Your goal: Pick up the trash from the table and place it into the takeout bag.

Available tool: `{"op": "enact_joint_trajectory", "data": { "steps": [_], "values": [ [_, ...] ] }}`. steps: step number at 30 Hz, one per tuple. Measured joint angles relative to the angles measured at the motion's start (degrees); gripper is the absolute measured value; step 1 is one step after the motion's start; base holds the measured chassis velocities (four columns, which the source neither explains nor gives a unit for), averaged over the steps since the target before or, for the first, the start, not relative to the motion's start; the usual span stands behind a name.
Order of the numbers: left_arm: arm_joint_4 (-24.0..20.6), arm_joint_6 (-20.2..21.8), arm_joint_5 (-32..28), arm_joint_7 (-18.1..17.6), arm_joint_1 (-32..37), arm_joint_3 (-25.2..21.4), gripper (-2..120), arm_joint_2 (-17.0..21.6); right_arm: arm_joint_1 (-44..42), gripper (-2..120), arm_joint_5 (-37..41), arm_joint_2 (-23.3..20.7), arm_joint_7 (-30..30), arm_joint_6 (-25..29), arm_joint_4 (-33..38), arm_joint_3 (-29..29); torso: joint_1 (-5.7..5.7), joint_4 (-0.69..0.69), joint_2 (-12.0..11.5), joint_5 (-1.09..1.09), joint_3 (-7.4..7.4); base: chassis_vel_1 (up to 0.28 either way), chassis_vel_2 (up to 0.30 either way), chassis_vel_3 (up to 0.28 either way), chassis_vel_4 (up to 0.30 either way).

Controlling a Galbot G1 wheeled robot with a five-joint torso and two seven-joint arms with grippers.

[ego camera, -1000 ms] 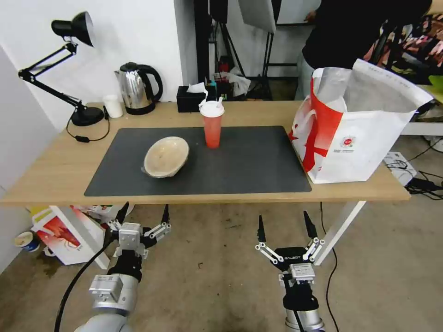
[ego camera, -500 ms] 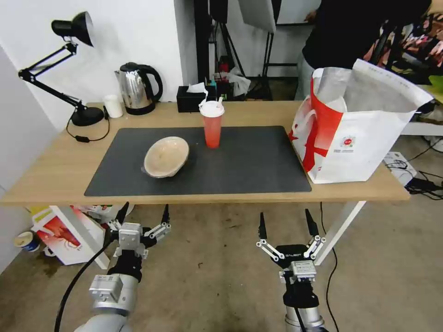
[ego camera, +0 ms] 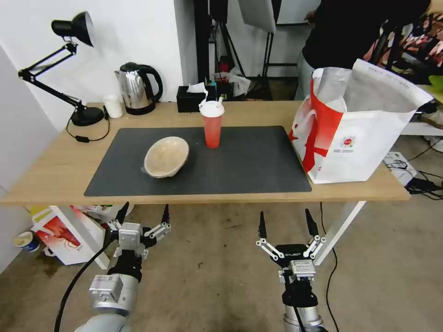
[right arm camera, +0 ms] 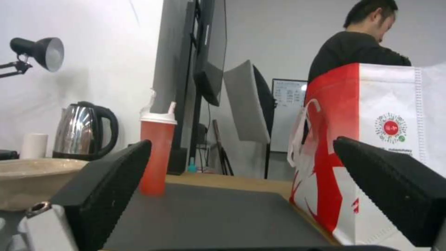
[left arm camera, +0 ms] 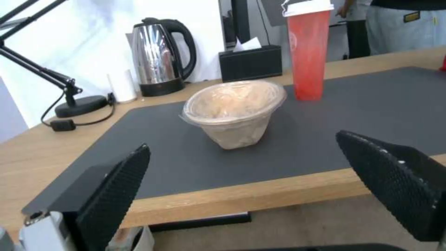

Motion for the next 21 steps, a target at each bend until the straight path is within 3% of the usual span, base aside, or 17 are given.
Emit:
{"op": "enact_joint_trajectory", "data": {
  "steps": [21],
  "values": [
    [0.0,0.0,0.0,0.0,0.0,0.0,100,0.0,0.5,100,0.3,1.3,0.3,-0.2,1.5,0.5,0.00,0.00,0.0,0.00,0.00,0.000,0.000,0.000,0.000]
  ]
}}
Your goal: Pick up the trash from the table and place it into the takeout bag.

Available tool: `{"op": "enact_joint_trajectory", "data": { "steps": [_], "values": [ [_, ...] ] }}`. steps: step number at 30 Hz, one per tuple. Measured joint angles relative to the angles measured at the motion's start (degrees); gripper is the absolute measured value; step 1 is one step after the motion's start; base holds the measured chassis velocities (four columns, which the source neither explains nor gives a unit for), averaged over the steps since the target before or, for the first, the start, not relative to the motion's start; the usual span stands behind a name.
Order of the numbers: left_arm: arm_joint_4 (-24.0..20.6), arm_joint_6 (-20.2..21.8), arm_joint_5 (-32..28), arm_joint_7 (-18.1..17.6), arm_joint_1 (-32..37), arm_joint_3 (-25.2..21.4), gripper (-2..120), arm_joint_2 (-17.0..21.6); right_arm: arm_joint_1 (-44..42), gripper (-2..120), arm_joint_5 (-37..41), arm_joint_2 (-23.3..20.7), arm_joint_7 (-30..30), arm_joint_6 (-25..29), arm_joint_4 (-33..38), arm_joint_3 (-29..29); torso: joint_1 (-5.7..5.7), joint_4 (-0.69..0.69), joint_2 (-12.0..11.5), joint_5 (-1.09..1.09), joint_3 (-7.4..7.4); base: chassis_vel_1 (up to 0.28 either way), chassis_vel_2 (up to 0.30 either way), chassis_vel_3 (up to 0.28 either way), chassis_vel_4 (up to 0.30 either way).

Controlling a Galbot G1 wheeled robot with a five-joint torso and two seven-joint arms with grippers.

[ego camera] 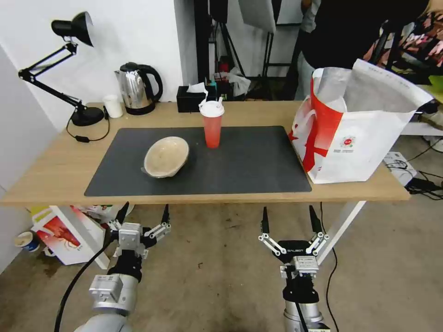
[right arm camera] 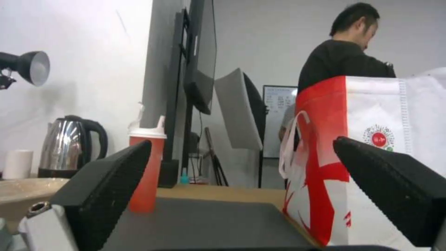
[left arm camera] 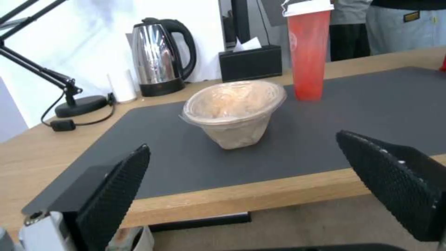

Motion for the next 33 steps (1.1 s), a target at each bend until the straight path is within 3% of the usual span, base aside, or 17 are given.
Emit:
{"op": "enact_joint_trajectory", "data": {
  "steps": [12,20,26,33],
  "values": [
    [0.0,0.0,0.0,0.0,0.0,0.0,100,0.0,-1.0,100,0.3,-0.7,-0.5,-0.4,2.5,0.0,0.00,0.00,0.0,0.02,0.00,0.000,0.000,0.000,0.000],
    [0.0,0.0,0.0,0.0,0.0,0.0,100,0.0,-5.1,100,6.3,-6.3,-3.9,-4.9,16.1,1.3,0.00,0.00,0.0,0.00,0.00,0.000,0.000,0.000,0.000],
    [0.0,0.0,0.0,0.0,0.0,0.0,100,0.0,-5.1,100,8.9,-7.8,-5.1,-6.5,19.8,2.7,0.00,-0.01,0.0,0.00,0.00,0.000,0.000,0.000,0.000],
    [0.0,0.0,0.0,0.0,0.0,0.0,100,0.0,0.4,100,18.3,-10.5,-9.6,-8.7,19.3,3.6,0.00,-0.01,0.0,0.00,0.00,0.000,0.000,0.000,0.000]
  ]
}}
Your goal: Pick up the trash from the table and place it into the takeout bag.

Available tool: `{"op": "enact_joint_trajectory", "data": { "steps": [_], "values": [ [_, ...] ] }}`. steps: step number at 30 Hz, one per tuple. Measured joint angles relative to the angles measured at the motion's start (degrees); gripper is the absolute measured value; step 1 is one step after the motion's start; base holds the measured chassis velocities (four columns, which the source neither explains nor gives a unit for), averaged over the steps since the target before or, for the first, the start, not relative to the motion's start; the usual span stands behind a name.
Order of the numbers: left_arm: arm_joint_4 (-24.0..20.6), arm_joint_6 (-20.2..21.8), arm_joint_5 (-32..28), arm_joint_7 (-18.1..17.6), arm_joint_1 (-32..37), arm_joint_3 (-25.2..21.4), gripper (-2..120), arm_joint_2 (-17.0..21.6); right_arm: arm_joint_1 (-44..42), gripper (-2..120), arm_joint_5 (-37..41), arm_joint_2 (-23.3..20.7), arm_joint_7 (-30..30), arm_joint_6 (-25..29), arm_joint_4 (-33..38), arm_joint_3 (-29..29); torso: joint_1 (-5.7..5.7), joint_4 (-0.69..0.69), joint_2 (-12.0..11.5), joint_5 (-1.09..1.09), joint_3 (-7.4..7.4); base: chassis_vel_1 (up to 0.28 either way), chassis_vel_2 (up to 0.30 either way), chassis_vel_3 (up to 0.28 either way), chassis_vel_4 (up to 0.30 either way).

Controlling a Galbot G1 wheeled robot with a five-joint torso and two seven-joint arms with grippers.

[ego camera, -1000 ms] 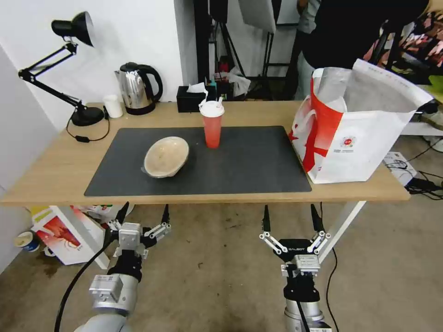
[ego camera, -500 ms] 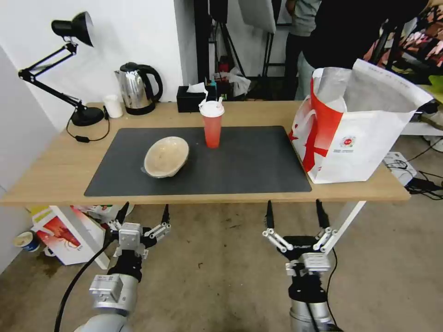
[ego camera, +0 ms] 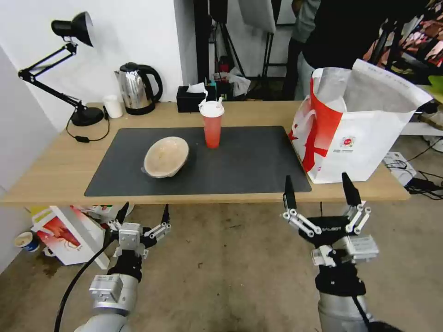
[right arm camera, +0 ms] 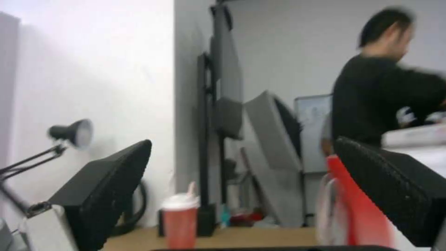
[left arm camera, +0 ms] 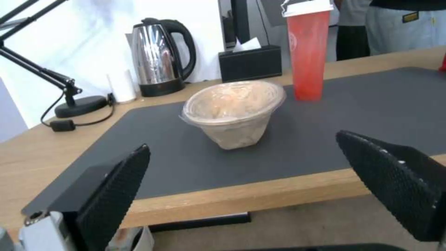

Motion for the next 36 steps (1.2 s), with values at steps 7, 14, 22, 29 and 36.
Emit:
{"op": "enact_joint_trajectory", "data": {
  "steps": [7,14,22,29,36],
  "values": [
    [0.0,0.0,0.0,0.0,0.0,0.0,100,0.0,11.4,100,14.6,-3.9,-11.4,-0.2,-3.8,-0.8,0.01,0.01,0.0,0.00,0.01,0.000,0.000,0.000,0.000],
    [0.0,0.0,0.0,0.0,0.0,0.0,100,0.0,24.7,100,31.6,-10.0,-22.7,-3.5,-5.6,-2.4,0.01,0.00,0.0,-0.01,0.01,0.000,0.000,0.000,0.000],
    [0.0,0.0,0.0,0.0,0.0,0.0,100,0.0,38.0,100,43.7,-14.2,-26.2,-8.3,-8.0,-5.6,0.01,0.01,0.0,0.00,0.01,0.000,0.000,0.000,0.000],
    [0.0,0.0,0.0,0.0,0.0,0.0,100,0.0,51.9,100,55.0,-15.9,-26.4,-12.1,-11.7,-12.9,0.01,0.01,0.0,0.00,0.01,0.000,0.000,0.000,0.000],
    [0.0,0.0,0.0,0.0,0.0,0.0,100,0.0,63.3,100,60.1,-15.4,-24.8,-15.4,-17.7,-19.9,0.00,0.01,0.0,-0.01,0.01,0.000,0.000,0.000,0.000]
  ]
}}
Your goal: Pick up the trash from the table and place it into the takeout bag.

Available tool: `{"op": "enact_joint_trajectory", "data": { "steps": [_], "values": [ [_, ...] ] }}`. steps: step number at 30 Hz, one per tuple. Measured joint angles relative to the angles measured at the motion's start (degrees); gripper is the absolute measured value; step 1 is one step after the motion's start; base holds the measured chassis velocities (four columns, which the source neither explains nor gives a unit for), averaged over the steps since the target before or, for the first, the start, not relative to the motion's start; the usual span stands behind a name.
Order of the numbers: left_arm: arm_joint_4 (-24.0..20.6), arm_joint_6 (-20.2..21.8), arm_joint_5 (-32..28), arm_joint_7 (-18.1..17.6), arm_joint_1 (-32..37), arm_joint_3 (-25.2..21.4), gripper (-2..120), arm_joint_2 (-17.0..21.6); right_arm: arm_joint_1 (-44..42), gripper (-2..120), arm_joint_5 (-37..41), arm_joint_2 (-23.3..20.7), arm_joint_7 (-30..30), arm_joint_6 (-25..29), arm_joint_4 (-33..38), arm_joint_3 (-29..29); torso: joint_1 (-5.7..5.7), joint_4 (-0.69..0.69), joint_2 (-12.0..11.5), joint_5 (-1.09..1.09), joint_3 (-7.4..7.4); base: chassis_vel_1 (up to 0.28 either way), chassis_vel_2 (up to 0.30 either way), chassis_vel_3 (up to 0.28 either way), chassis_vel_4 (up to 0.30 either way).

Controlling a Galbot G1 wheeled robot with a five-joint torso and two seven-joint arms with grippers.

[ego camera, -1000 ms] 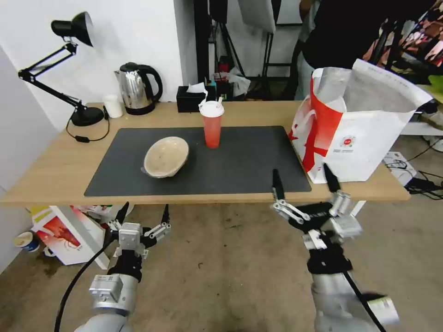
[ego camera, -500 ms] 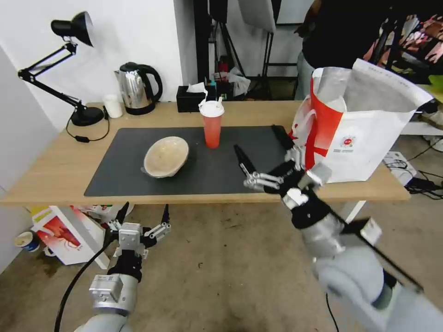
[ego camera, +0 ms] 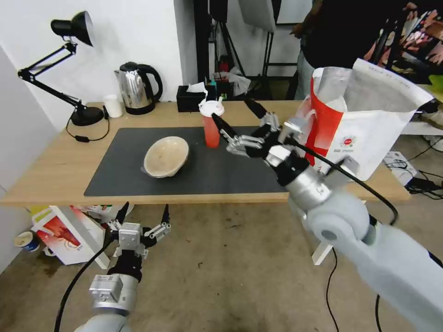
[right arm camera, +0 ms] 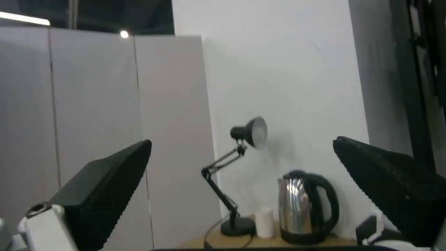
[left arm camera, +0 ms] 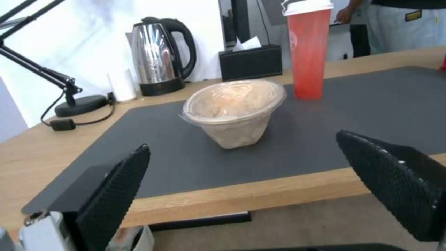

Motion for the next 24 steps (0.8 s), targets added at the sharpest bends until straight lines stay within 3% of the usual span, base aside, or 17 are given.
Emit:
{"op": "enact_joint_trajectory", "data": {
  "steps": [6,15,24],
  "values": [
    [0.0,0.0,0.0,0.0,0.0,0.0,100,0.0,6.7,100,1.5,0.4,2.3,-3.5,-4.3,-5.2,0.00,0.00,0.0,0.00,0.00,0.000,0.000,0.000,0.000],
    [0.0,0.0,0.0,0.0,0.0,0.0,100,0.0,11.9,100,0.9,0.6,7.4,-11.6,-6.7,-8.7,0.00,0.00,0.0,0.01,0.00,0.000,0.000,0.000,0.000],
    [0.0,0.0,0.0,0.0,0.0,0.0,100,0.0,13.9,100,0.4,1.4,9.7,-15.3,-7.8,-10.0,0.00,0.00,0.0,0.00,-0.01,0.000,0.000,0.000,0.000]
  ]
}}
